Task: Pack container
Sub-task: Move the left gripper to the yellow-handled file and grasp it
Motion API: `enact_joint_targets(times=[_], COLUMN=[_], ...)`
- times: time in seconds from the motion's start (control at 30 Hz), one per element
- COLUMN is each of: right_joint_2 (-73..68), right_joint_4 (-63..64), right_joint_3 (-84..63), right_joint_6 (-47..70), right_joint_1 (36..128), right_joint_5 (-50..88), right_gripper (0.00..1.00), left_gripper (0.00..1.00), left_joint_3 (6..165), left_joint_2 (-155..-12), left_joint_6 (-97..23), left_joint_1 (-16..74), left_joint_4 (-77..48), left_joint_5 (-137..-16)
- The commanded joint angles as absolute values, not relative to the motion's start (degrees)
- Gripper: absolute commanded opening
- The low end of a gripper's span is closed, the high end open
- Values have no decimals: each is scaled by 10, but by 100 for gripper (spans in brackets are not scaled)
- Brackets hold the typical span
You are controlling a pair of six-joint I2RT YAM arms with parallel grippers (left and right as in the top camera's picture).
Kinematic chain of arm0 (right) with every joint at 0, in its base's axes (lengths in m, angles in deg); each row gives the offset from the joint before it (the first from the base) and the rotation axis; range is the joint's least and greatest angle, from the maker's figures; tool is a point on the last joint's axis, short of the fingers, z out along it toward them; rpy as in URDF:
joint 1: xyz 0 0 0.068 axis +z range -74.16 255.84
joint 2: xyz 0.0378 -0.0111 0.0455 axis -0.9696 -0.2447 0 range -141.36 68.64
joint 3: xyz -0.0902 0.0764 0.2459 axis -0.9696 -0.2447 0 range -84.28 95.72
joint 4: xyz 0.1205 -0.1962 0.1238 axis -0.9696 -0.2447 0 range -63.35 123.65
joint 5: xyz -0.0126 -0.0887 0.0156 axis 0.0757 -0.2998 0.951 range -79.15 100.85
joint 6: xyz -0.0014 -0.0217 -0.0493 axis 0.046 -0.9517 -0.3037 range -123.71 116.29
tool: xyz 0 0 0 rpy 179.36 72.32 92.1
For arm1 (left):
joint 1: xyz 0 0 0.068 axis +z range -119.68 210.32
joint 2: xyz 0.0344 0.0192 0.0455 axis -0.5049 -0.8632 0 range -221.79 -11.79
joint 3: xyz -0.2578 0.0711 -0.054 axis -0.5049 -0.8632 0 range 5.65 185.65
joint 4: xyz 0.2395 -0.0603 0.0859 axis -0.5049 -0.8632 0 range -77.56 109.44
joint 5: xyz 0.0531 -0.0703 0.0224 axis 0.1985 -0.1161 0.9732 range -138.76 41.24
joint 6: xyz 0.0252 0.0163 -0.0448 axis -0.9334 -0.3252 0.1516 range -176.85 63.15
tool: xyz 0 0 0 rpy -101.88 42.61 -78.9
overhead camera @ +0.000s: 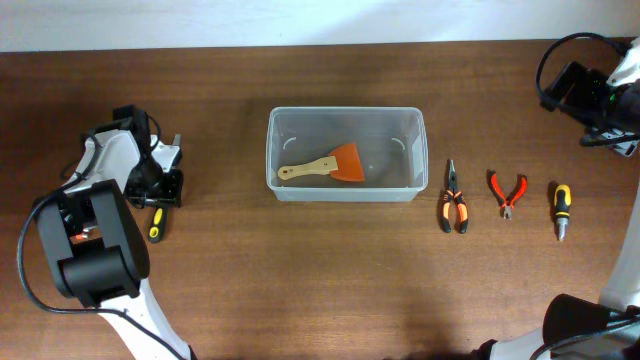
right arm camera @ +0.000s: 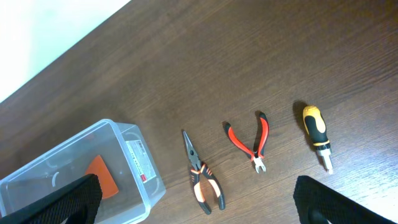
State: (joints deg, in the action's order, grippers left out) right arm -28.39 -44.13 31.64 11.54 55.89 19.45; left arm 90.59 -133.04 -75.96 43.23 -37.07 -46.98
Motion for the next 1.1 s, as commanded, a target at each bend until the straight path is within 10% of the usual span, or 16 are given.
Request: enact_joint_targets(times=[0.0,0.37,0.47,1.07], right_joint_2=[-286,-285,-286,-286], right_joint_4=[-439,-439,-439,-435], right_joint_3=[314,314,314,314], right_joint_6=[118,118,118,118], right_joint_1=[559,559,559,559], right_joint_5=[192,192,192,192], right_gripper=[99,99,99,99], left_gripper=[47,22,2,2], left_joint_3=[889,889,889,942], left_joint_2=[-1336,-1336,-1336,-1274], left_joint_6=[-784,-784,-784,-784], left_joint_1=[432,432,432,428], left_joint_4=[-363,-354,-354,-408], left_joint_5=[-475,-475,-475,-475])
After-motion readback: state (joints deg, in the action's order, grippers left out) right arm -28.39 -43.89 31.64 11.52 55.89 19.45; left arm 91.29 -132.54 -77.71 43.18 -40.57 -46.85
